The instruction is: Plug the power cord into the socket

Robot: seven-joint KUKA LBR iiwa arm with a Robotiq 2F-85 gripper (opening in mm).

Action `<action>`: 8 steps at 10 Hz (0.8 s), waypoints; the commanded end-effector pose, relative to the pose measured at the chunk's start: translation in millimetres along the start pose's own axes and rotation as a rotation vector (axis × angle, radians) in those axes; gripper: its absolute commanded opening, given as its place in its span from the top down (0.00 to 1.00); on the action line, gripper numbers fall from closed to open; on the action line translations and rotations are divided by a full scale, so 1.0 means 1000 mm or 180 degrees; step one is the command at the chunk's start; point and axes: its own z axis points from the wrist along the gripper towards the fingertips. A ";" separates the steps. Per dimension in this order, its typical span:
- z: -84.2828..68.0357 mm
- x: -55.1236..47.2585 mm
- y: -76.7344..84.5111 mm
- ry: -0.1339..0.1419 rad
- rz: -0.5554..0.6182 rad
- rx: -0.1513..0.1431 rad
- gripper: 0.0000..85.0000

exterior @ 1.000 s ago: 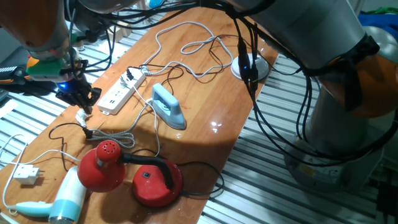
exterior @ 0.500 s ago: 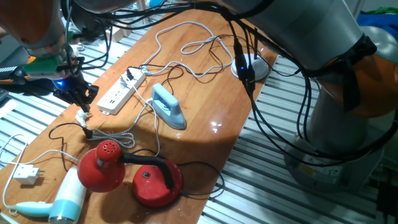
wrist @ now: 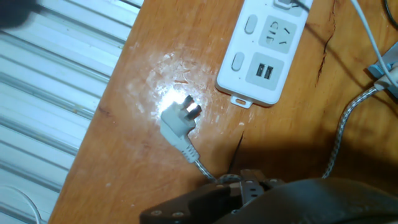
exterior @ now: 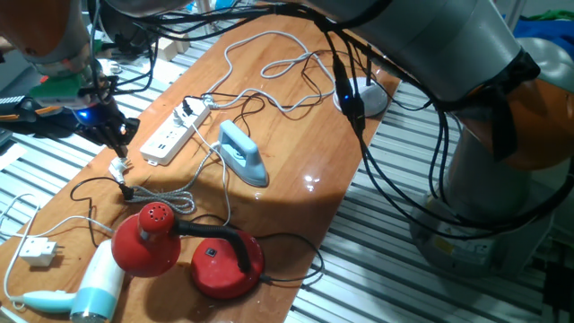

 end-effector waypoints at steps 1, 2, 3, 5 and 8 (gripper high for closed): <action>0.000 0.000 0.000 -0.0012 -0.0030 -0.0029 1.00; 0.000 0.000 0.000 -0.0002 -0.0054 -0.0018 1.00; 0.000 0.000 0.000 0.0006 -0.0059 0.0022 1.00; 0.000 0.000 0.000 0.0012 -0.0157 0.0057 1.00; 0.000 0.000 0.000 0.0041 -0.0039 0.0167 1.00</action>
